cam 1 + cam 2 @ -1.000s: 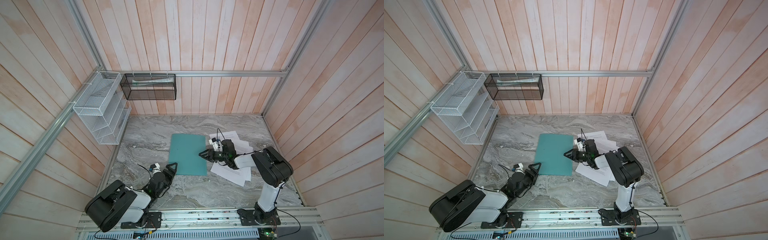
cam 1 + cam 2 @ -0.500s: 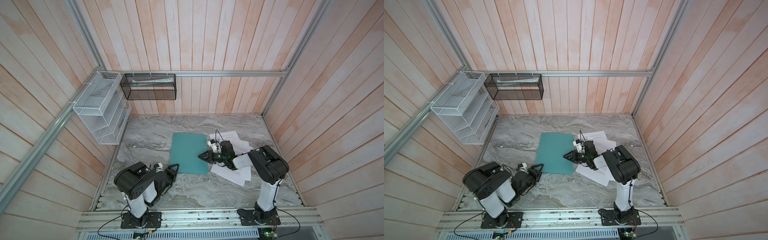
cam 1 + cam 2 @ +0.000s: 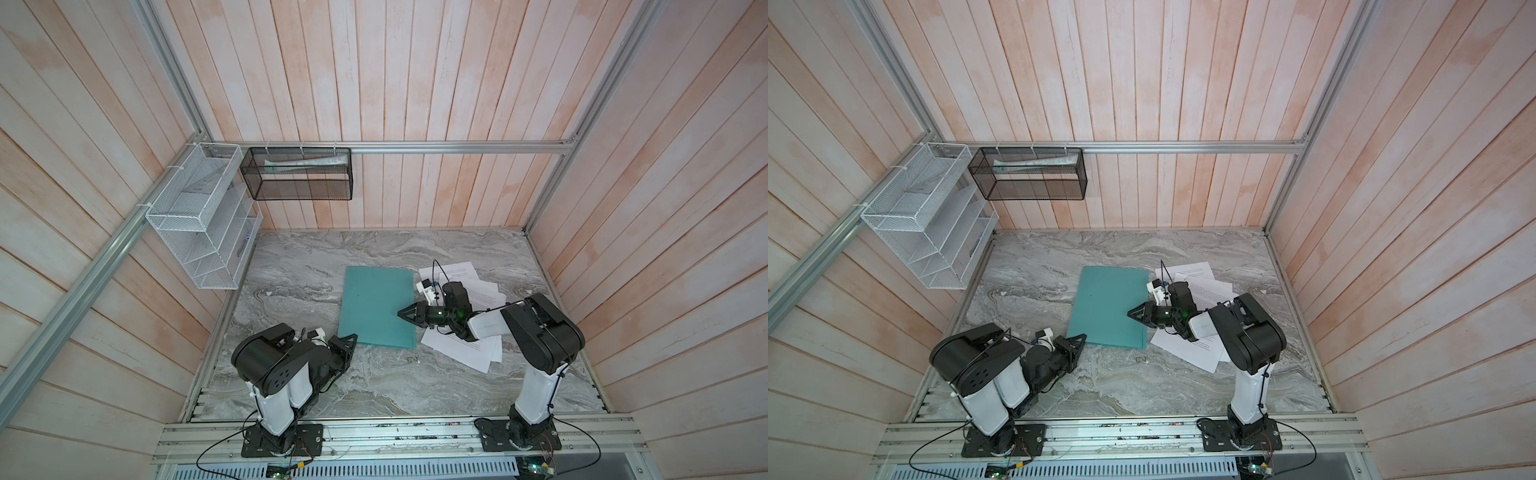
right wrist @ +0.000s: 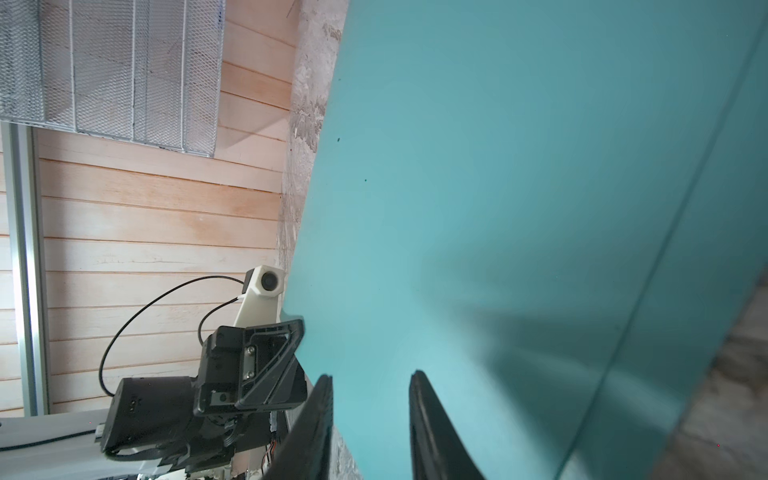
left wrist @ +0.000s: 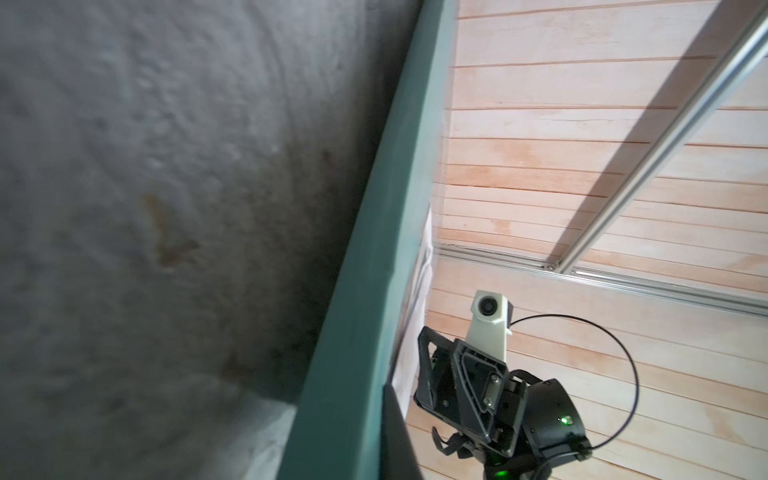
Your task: Put the files into the folder
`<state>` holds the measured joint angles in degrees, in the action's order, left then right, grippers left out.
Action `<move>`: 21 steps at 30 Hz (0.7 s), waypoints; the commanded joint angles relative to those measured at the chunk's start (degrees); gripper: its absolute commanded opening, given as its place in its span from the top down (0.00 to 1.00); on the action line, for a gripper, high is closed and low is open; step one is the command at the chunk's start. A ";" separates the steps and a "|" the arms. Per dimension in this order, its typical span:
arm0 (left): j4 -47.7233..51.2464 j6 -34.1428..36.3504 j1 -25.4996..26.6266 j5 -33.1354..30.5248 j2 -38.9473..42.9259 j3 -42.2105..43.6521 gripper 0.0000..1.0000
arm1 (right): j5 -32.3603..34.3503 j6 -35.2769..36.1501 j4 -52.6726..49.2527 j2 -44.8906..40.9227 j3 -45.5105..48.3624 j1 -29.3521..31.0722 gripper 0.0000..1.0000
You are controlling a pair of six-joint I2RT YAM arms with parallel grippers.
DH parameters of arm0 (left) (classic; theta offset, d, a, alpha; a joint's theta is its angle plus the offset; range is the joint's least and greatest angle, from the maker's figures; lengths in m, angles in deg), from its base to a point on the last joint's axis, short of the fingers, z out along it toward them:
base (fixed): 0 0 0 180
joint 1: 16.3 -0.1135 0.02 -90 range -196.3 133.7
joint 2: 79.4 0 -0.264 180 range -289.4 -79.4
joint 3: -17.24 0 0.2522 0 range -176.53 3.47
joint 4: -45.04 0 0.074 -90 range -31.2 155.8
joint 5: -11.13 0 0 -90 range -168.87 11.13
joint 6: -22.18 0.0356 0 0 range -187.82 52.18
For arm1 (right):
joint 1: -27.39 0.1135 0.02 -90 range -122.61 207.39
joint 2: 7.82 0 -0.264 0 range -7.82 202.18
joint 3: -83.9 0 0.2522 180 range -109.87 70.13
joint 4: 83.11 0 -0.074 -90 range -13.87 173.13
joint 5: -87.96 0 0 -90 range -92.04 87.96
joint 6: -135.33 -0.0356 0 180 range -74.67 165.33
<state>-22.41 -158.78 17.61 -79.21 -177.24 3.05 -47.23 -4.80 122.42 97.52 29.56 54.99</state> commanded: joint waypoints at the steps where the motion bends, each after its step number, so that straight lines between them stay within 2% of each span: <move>1: 14.06 1.20 0.10 1.02 9.20 -1.11 1.00 | 2.16 0.06 -2.43 -4.97 1.47 -1.25 0.68; 6: 36.88 6.06 0.24 -0.11 26.61 -6.01 1.00 | 4.32 1.65 -8.19 -9.78 3.08 -3.65 0.64; 10: 44.30 6.71 0.19 -1.98 34.76 -6.43 1.00 | 4.97 0.87 -8.82 -11.88 5.20 -5.74 0.62; 13: 45.04 6.34 0.19 -2.06 36.25 -6.32 1.00 | 4.49 0.49 -8.51 -11.81 6.15 -6.14 0.58; 16: 43.59 6.37 0.28 -1.17 34.96 -6.65 1.00 | 2.20 -1.77 -4.10 -10.09 7.36 -6.08 0.55; 21: 42.02 6.28 1.49 -1.33 32.75 -7.21 1.00 | 1.09 -3.46 -0.57 -6.90 7.96 -5.92 0.56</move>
<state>19.64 -153.97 18.46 -80.19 -143.89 -2.72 -44.80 -6.76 118.97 88.91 36.57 48.89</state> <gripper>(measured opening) 0.045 0.444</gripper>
